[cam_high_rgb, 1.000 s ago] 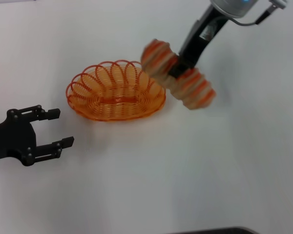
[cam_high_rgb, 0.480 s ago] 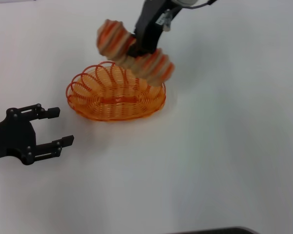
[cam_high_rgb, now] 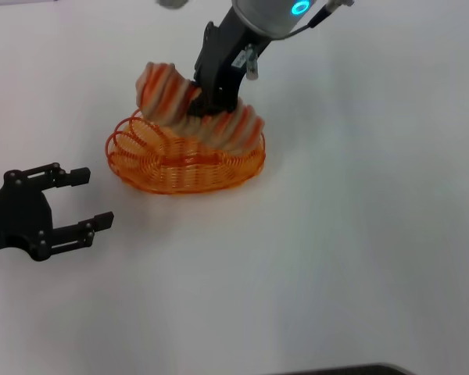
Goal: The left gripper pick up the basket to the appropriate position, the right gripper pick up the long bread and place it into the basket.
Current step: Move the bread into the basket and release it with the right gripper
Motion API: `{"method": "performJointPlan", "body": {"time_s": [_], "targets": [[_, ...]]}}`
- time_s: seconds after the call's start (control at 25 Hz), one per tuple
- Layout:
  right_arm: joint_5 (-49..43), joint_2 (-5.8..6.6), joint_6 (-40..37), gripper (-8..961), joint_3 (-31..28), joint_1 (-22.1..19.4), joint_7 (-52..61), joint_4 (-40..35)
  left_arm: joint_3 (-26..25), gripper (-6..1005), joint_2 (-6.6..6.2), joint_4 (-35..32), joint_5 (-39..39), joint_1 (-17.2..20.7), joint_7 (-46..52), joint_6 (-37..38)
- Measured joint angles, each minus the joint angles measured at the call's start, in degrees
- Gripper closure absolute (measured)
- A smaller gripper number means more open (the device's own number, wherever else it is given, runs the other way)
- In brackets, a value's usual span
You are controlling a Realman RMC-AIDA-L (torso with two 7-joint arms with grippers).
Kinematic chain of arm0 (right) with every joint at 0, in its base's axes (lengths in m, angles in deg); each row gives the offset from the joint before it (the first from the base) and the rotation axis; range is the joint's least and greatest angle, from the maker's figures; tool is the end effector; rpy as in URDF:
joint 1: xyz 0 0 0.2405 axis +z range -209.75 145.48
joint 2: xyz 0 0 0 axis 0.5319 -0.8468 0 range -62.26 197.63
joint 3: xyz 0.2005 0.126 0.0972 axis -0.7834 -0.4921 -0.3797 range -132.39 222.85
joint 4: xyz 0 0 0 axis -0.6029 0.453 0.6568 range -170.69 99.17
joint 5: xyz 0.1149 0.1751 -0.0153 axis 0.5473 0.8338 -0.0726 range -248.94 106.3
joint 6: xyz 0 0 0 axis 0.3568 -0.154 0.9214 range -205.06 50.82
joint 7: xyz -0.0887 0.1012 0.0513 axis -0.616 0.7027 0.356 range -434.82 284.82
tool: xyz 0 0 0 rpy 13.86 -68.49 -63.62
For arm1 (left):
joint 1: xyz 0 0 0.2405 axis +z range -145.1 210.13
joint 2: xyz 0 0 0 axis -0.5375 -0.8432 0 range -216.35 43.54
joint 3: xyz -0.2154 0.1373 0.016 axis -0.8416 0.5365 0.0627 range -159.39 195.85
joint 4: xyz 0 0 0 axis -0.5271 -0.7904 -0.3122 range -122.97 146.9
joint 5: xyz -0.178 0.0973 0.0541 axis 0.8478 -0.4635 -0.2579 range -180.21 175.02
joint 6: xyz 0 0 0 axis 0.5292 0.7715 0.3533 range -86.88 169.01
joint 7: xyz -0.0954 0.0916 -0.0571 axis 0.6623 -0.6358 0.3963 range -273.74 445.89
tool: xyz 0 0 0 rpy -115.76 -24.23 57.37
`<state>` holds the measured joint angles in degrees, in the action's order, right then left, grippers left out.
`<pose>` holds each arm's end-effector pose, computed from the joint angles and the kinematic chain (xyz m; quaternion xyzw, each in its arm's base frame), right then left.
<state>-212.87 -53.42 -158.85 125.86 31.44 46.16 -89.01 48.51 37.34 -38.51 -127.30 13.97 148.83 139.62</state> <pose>0.0513 0.3974 -0.0677 -0.9833 0.0017 -0.1702 0.0646 -0.3100 0.2605 0.0151 -0.9580 -0.1300 -0.1860 0.1755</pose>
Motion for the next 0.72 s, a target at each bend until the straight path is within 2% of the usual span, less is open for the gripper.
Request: {"method": "performJointPlan", "body": {"time_s": [0.48,0.72], "targets": [[0.5,-0.05,3.3,754,5.4,-0.9,0.5,0.2,0.0,274,-0.08,0.0,0.0,-0.1,0.0,0.1],[1.0,-0.09,4.1,733,6.0,-1.2,1.0,0.3,-0.1,274,-0.09,0.0,0.1,-0.1,0.0,0.1]]}}
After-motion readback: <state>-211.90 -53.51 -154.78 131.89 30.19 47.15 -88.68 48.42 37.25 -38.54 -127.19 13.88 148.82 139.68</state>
